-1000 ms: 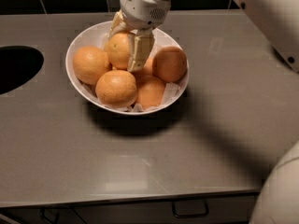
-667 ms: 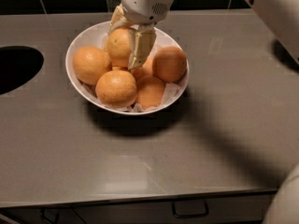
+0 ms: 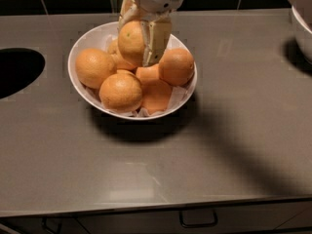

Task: Pick orange from white bowl

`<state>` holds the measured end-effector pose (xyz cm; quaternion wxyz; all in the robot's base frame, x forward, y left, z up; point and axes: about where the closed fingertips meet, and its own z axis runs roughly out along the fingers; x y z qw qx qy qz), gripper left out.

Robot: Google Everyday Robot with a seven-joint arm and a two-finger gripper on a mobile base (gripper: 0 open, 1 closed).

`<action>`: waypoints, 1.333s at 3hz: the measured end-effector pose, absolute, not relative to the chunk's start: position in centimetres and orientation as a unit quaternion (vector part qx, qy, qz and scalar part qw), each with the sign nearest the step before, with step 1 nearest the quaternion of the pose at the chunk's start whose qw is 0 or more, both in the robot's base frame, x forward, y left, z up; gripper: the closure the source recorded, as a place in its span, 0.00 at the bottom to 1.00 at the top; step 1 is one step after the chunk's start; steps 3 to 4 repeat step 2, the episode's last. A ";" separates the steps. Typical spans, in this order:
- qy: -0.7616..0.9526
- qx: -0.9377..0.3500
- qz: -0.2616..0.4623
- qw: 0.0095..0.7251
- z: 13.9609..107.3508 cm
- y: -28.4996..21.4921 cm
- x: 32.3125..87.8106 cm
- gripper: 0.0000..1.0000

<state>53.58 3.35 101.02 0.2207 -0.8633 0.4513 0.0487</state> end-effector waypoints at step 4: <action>0.421 -0.867 0.052 0.260 101.7 3.0 53.1 1.00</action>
Offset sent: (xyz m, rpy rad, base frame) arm -0.0039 -0.0041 0.0046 0.0552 -0.0291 0.0347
